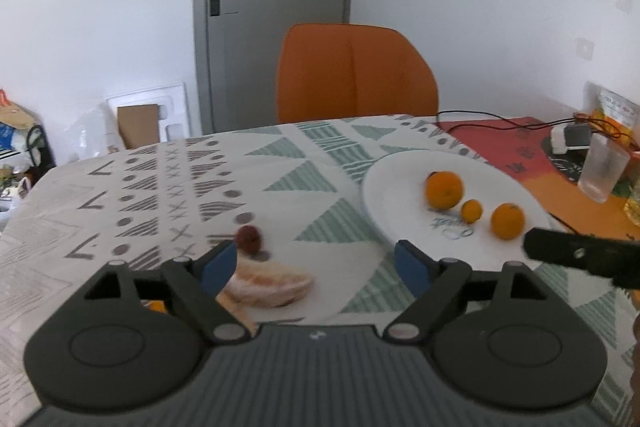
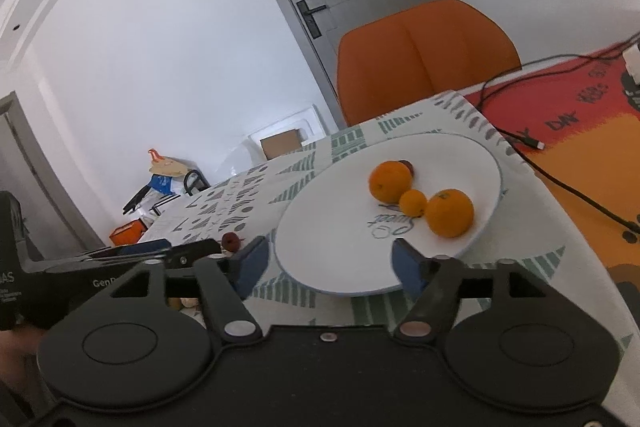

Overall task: Organize fruits
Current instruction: 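Open both grippers to drop the orange and kiwi onto the plate, then grasp a brown kiwi with the left gripper while the right grasps a pomelo segment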

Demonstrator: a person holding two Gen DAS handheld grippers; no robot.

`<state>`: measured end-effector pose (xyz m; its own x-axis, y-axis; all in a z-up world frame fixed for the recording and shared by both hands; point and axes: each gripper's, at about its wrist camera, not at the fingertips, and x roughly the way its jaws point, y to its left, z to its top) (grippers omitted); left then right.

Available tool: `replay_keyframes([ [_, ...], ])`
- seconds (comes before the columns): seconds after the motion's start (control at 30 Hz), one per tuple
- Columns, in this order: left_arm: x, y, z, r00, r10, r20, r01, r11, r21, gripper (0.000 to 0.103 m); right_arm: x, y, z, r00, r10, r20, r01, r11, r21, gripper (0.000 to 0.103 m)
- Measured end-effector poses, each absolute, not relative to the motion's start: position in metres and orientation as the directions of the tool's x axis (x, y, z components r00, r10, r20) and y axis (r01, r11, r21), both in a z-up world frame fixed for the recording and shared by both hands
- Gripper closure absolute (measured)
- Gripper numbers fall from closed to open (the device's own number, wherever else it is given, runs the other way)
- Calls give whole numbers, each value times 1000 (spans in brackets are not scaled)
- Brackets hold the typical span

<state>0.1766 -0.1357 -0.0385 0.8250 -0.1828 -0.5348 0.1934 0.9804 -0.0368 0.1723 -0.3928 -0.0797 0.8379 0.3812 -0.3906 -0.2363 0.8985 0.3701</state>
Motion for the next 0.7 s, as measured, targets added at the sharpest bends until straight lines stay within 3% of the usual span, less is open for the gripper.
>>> replay_keyframes([
  [0.27, 163, -95, -40, 844, -130, -520, 113, 992, -64, 16, 162, -376, -75, 839, 382, -388, -261, 908, 328, 15],
  [0.7, 137, -48, -54, 846, -104, -523, 68, 994, -88, 16, 150, -339, -68, 820, 397, -412, -300, 912, 280, 15],
])
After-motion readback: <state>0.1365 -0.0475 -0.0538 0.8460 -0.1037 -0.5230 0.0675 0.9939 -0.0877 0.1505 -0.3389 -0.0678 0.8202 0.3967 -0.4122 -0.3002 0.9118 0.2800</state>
